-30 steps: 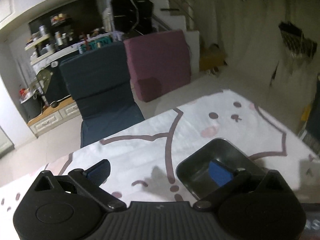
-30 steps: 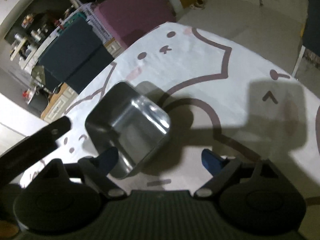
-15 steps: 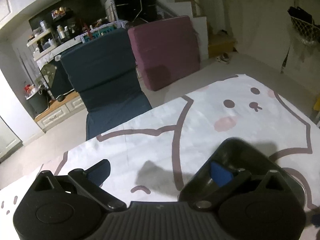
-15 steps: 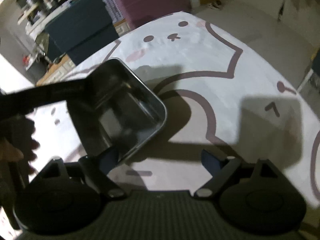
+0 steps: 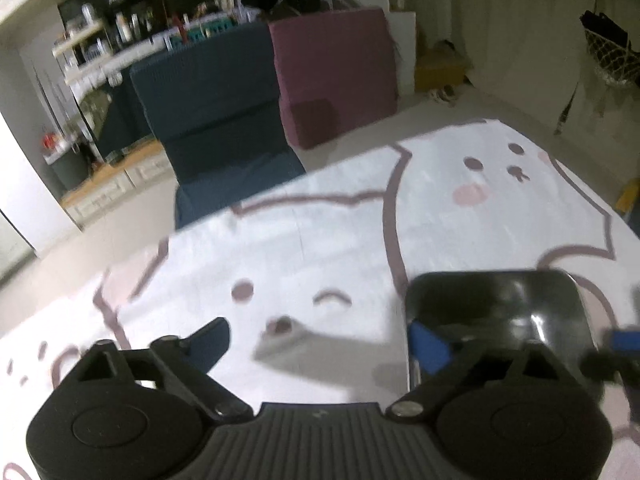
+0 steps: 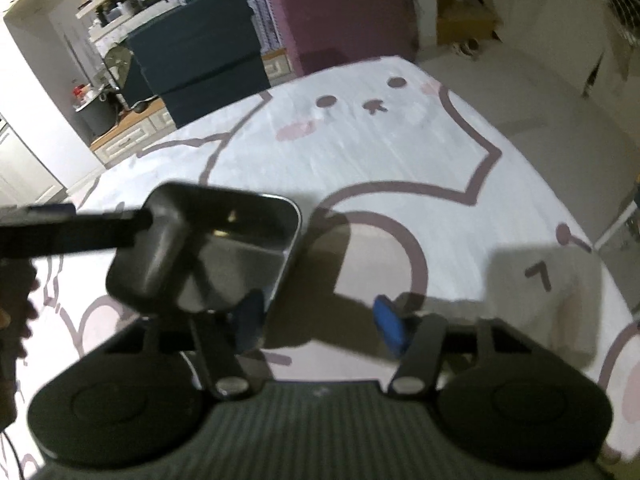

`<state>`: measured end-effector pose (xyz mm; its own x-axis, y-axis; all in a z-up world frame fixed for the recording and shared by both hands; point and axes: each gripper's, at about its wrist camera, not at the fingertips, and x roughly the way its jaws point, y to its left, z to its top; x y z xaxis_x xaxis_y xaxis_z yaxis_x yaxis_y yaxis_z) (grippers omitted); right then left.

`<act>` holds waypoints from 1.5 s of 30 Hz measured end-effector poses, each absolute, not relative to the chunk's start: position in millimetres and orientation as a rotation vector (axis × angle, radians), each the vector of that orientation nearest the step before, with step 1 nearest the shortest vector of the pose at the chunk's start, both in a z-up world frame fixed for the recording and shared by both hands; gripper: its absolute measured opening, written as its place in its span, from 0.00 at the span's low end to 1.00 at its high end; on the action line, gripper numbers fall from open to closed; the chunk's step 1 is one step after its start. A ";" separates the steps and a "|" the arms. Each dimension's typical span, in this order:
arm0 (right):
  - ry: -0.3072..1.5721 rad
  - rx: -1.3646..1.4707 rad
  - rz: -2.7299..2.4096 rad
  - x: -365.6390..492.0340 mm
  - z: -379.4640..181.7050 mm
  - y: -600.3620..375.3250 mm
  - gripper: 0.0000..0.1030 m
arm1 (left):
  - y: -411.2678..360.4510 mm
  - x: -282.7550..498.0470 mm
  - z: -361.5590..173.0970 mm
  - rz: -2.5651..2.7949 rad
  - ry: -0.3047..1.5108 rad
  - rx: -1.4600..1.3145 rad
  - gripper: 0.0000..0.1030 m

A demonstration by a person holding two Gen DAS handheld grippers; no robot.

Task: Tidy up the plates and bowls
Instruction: 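Carry the steel tray with both grippers toward the stacked cream bowl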

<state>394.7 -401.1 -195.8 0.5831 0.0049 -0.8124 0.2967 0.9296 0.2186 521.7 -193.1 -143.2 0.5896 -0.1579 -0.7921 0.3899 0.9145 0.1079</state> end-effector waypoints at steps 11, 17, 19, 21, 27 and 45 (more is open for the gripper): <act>0.925 0.307 -0.116 403.9 -192.0 -381.2 0.03 | -169.9 501.0 -148.7 -0.367 1.045 0.004 0.37; 0.925 0.294 -0.119 407.0 -192.1 -379.6 0.03 | -180.9 487.7 -152.0 -0.405 1.065 -0.005 0.07; 0.925 0.295 -0.118 407.1 -192.3 -379.9 0.03 | -183.5 486.1 -151.2 -0.399 1.059 0.008 0.07; 0.923 0.300 -0.116 406.5 -192.5 -380.9 0.03 | -184.0 484.9 -150.0 -0.395 1.055 0.017 0.07; 0.893 0.312 -0.091 402.4 -188.9 -382.3 0.02 | -177.7 481.4 -138.6 -0.362 0.996 0.012 0.06; 0.697 0.251 0.157 344.2 -79.9 -282.4 0.03 | -38.7 368.4 -11.1 -0.185 0.794 -0.067 0.05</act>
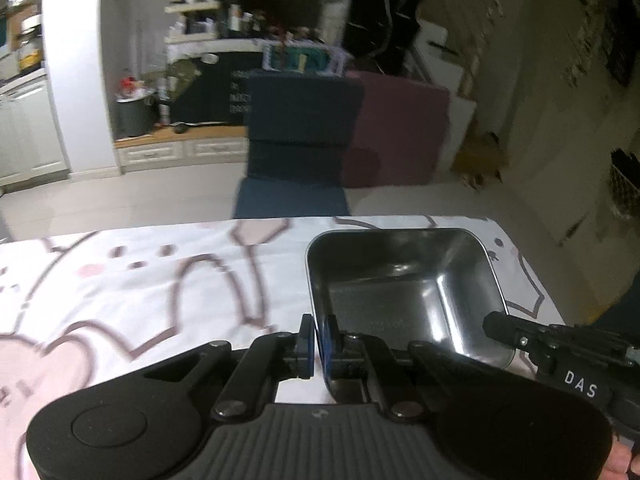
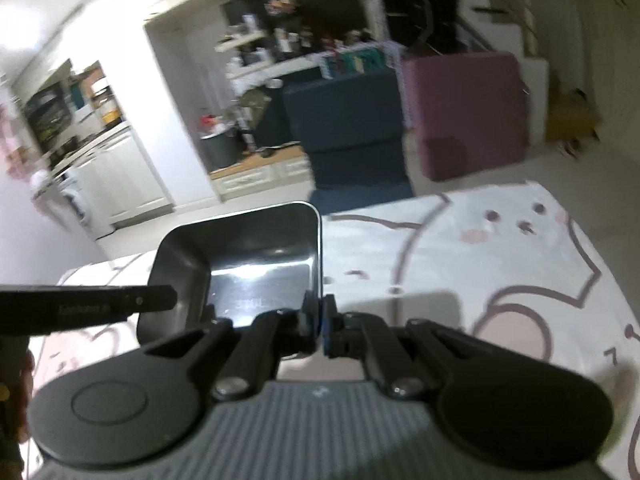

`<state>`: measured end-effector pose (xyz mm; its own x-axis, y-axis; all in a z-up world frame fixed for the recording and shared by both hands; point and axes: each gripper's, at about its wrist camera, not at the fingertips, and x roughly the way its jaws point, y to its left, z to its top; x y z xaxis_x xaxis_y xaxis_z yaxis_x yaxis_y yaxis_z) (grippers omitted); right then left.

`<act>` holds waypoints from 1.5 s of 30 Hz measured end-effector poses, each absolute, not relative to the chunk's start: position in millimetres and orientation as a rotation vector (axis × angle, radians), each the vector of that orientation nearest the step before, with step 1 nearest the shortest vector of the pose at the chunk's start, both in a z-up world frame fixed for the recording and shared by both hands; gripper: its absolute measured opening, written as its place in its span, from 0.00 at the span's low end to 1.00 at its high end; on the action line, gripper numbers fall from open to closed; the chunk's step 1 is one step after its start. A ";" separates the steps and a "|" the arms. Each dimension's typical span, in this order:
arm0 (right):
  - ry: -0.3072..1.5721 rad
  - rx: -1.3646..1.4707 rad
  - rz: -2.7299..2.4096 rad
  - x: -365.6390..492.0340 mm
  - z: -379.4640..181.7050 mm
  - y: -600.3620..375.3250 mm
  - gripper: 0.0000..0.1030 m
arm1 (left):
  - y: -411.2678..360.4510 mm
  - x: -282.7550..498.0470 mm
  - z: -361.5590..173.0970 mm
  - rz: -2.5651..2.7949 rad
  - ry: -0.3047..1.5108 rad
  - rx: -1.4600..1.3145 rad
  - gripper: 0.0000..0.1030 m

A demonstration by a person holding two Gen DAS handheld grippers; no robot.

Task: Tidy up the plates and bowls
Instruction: 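Carry the steel tray with both grippers toward the stacked cream bowl, then lower the steel tray with both grippers beside the cream bowl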

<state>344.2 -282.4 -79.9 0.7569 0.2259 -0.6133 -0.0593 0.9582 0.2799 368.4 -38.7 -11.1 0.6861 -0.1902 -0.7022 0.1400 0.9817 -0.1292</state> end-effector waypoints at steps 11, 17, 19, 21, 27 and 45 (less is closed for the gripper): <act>0.670 0.191 0.324 267.3 -40.9 -183.0 0.04 | 59.2 259.6 16.9 -0.057 0.746 -0.115 0.05; 0.710 0.153 0.395 229.3 -46.1 -130.7 0.04 | 105.7 211.8 0.3 0.019 0.775 -0.129 0.05; 0.725 0.139 0.414 217.2 -49.5 -110.8 0.05 | 120.2 198.9 -6.1 0.044 0.786 -0.138 0.05; 0.735 0.115 0.427 202.2 -53.8 -90.6 0.05 | 133.9 188.5 -14.3 0.064 0.802 -0.144 0.05; 0.782 0.031 0.461 177.3 -71.9 -45.9 0.06 | 163.8 165.9 -46.0 0.110 0.852 -0.151 0.05; 0.916 -0.125 0.491 162.6 -110.3 1.8 0.09 | 169.9 177.2 -102.1 0.142 0.999 -0.017 0.09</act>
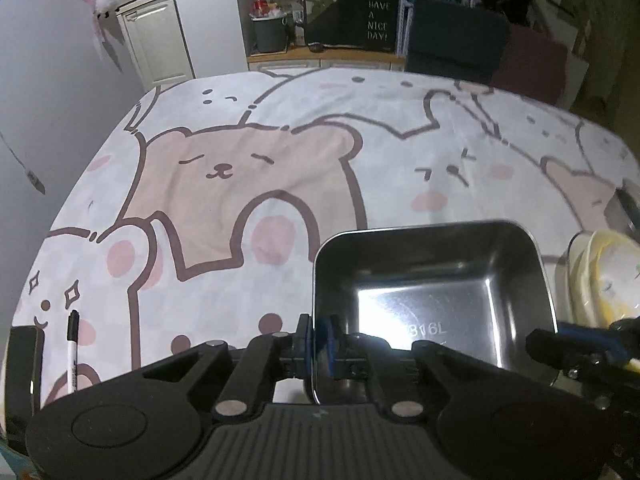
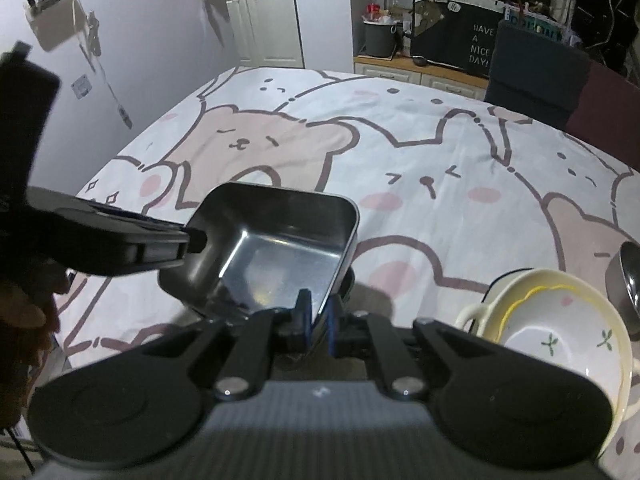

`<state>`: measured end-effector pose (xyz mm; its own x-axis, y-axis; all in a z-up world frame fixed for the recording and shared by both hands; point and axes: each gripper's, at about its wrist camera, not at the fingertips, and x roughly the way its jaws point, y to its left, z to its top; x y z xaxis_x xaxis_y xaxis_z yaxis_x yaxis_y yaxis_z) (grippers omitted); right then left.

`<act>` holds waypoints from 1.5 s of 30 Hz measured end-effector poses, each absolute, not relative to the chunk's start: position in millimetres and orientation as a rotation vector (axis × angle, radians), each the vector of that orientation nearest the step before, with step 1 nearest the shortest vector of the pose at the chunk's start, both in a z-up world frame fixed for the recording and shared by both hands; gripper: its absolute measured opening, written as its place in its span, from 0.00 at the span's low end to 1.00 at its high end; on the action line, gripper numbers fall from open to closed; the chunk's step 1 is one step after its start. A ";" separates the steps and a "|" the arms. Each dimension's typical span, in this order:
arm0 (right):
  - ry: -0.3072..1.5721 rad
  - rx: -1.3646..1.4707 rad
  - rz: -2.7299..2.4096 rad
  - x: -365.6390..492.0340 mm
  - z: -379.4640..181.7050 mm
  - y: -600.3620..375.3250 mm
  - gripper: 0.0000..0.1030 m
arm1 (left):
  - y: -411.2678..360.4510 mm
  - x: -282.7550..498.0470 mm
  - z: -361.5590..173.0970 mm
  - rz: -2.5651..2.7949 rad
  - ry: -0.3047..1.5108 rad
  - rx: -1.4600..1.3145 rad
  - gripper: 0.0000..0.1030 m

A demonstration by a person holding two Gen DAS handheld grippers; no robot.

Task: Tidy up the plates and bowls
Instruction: 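Lower the steel tray with both grippers beside the cream bowl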

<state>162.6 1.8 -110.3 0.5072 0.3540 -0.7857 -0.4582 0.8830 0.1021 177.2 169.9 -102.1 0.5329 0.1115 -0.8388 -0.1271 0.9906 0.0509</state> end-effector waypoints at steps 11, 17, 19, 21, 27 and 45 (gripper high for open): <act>0.929 -0.155 0.513 165.9 -117.0 17.4 0.09 | 170.3 182.7 -113.3 0.170 1.029 0.057 0.11; 0.952 -0.163 0.523 171.2 -120.4 18.1 0.09 | 165.1 186.1 -119.3 0.150 1.042 0.115 0.12; 0.959 -0.166 0.521 172.4 -122.5 18.2 0.09 | 163.7 187.4 -121.2 0.147 1.047 0.129 0.13; 0.965 -0.169 0.521 173.2 -123.3 19.1 0.09 | 162.8 188.4 -123.0 0.146 1.051 0.144 0.13; 0.986 -0.190 0.515 176.0 -130.3 21.6 0.09 | 157.4 188.6 -127.9 0.137 1.059 0.188 0.14; 1.092 -0.186 0.500 188.1 -153.4 18.9 0.10 | 150.1 190.7 -138.8 0.108 1.091 0.264 0.14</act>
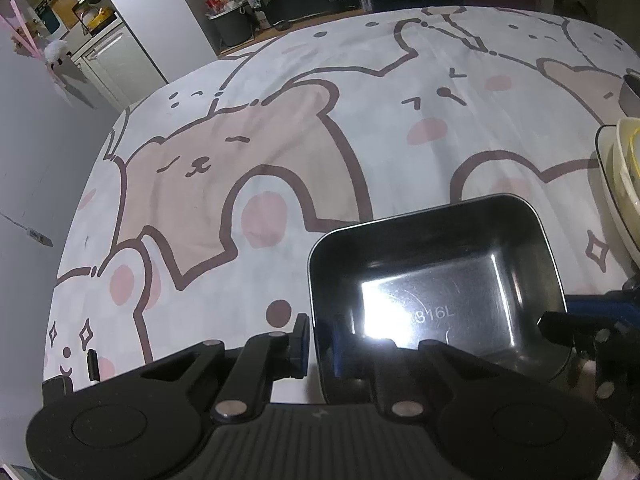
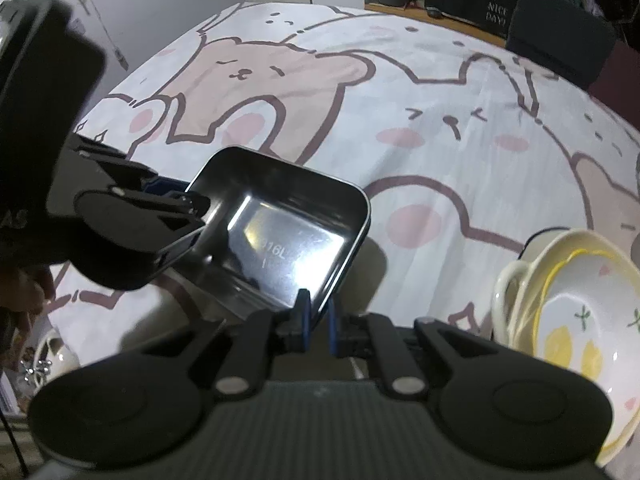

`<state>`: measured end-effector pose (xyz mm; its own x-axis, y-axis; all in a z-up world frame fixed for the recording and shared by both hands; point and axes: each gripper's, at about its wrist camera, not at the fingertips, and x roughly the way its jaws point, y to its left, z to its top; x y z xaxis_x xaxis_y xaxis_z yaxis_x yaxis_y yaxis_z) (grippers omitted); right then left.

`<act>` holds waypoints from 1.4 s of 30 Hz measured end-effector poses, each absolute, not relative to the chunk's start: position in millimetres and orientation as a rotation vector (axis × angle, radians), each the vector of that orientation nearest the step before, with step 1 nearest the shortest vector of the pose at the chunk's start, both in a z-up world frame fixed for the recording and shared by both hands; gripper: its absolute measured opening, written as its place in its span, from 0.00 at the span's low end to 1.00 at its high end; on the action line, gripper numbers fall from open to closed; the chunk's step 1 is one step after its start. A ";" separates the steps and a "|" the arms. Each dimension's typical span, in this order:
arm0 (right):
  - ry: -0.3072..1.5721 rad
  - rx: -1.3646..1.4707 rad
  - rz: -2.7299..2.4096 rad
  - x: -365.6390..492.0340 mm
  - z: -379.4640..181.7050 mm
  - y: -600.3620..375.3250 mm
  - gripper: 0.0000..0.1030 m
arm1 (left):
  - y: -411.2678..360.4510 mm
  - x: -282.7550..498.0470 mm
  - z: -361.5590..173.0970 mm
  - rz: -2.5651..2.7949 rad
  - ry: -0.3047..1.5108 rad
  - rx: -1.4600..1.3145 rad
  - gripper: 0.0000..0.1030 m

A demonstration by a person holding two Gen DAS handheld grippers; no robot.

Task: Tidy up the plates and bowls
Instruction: 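Lower the steel tray with both grippers beside the cream bowl, then open both grippers to release the steel tray onto the cloth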

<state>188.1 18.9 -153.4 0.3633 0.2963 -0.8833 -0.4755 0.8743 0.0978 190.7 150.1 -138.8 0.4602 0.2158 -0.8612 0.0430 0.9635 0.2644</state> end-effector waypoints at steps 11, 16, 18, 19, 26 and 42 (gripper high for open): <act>1.117 -0.119 0.484 191.4 -154.6 13.1 0.12 | 149.3 193.9 -140.3 0.113 1.098 0.260 0.14; 1.142 -0.058 0.464 197.0 -157.2 6.4 0.17 | 149.3 194.3 -140.3 0.115 1.101 0.259 0.14; 1.145 -0.051 0.454 198.5 -157.7 4.3 0.22 | 149.8 194.2 -140.3 0.117 1.101 0.259 0.15; 1.149 -0.044 0.452 199.5 -158.4 3.3 0.22 | 150.2 194.1 -140.2 0.117 1.101 0.259 0.16; 1.164 -0.009 0.447 203.6 -160.2 0.6 0.23 | 149.9 193.2 -140.7 0.118 1.103 0.262 0.16; 1.152 0.053 0.466 209.5 -159.0 -1.8 0.27 | 166.2 181.8 -133.5 0.130 1.094 0.180 0.49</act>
